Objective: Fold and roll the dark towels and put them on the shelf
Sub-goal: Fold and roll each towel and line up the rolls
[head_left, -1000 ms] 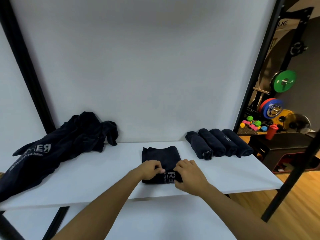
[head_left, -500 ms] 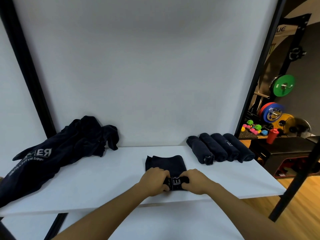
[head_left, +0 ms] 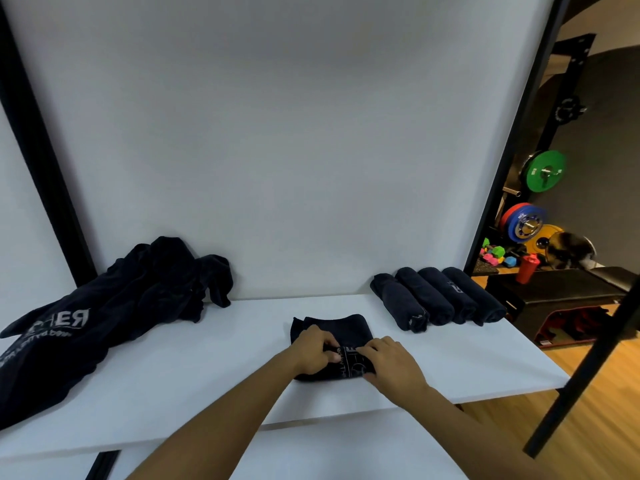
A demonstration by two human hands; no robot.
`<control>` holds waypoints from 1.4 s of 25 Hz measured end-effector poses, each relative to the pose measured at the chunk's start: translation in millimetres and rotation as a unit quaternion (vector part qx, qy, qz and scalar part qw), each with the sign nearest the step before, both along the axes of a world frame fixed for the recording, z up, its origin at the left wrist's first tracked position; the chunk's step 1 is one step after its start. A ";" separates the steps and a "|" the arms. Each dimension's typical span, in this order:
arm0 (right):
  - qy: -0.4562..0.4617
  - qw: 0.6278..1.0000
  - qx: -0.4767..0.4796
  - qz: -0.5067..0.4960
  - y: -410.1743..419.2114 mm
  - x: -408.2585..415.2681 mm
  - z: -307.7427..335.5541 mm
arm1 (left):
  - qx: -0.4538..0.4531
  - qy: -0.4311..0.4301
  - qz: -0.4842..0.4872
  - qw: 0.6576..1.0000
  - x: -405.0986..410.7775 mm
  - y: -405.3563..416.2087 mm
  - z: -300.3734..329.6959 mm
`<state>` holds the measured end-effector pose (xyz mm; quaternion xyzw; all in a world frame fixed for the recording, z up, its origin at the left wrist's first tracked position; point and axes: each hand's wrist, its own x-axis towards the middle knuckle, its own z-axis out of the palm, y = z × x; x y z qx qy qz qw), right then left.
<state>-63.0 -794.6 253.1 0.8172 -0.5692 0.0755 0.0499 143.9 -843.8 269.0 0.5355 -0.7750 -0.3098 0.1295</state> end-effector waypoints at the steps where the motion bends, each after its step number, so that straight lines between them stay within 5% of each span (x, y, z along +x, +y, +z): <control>1: 0.000 1.000 0.006 -0.004 -3.2 1.7 3.6 | -0.057 0.002 0.004 0.998 1.7 3.1 -2.9; 4: -0.013 0.998 0.060 -0.023 -13.1 3.1 15.2 | -0.233 -0.141 -0.055 0.961 9.0 22.9 -8.6; 6: -0.020 0.994 0.097 -0.037 -21.2 5.0 19.3 | -0.253 -0.229 -0.073 0.937 9.2 29.7 -13.3; 9: -0.025 0.993 0.110 -0.046 -28.8 7.6 22.3 | -0.263 -0.229 -0.049 0.936 3.2 25.5 -13.0; 14: -0.059 0.998 -0.012 -0.017 -13.3 3.5 14.0 | -0.115 -0.149 -0.071 0.980 9.2 -11.5 1.9; 20: -0.016 0.998 0.033 -0.042 -34.3 13.4 1.7 | 0.012 -0.062 -0.072 0.995 10.6 -45.1 8.1; 22: -0.016 0.998 0.039 -0.037 -52.0 14.7 3.0 | -0.106 -0.073 -0.071 0.989 14.1 -46.9 -2.5; 26: -0.048 0.988 0.146 -0.033 -88.1 8.3 14.8 | -0.380 -0.124 -0.055 0.915 19.6 -32.1 -20.8; 30: -0.066 0.965 0.254 -0.025 -124.4 5.7 31.9 | -0.230 -0.178 0.017 0.957 2.6 -47.8 -14.4; 35: -0.009 0.995 0.056 0.079 -142.0 9.4 9.0 | -0.096 -0.126 0.034 0.987 -4.8 -103.2 -2.1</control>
